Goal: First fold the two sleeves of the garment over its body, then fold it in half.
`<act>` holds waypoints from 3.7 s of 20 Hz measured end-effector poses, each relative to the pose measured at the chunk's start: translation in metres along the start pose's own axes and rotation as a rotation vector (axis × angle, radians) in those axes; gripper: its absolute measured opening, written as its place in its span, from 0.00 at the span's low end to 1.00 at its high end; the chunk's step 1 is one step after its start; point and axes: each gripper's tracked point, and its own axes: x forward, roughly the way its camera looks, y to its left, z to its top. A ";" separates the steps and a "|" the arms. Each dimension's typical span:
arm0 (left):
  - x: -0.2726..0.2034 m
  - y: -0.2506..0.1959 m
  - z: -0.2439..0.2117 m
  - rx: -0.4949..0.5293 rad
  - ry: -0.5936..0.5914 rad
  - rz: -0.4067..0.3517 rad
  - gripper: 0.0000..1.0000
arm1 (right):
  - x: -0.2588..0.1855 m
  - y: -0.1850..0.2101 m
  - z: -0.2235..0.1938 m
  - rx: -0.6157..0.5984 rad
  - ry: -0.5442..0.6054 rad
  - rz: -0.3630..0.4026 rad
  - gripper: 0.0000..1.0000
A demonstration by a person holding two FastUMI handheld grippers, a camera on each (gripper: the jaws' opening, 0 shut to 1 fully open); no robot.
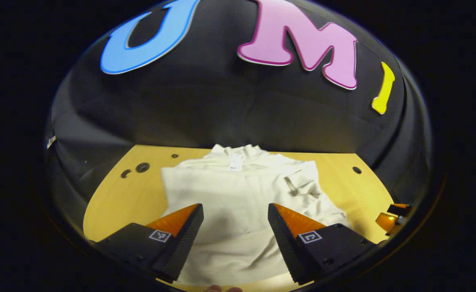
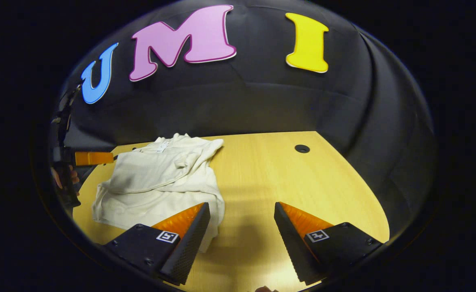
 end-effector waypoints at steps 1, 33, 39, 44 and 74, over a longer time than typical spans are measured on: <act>-0.005 0.014 -0.014 -0.015 0.021 0.026 0.98 | 0.007 0.010 -0.003 -0.003 0.009 0.014 0.98; -0.008 0.043 -0.157 -0.019 0.236 0.058 0.19 | 0.061 0.096 -0.078 -0.082 0.188 0.150 0.11; -0.003 0.035 -0.146 -0.122 0.182 0.026 0.07 | 0.066 0.102 -0.076 -0.049 0.209 0.227 0.06; -0.003 0.031 -0.132 -0.175 0.096 0.001 0.07 | 0.066 0.107 -0.075 -0.046 0.218 0.257 0.06; 0.130 0.068 0.087 -0.235 -0.282 -0.054 0.06 | 0.211 0.146 0.126 -0.038 -0.207 0.169 0.06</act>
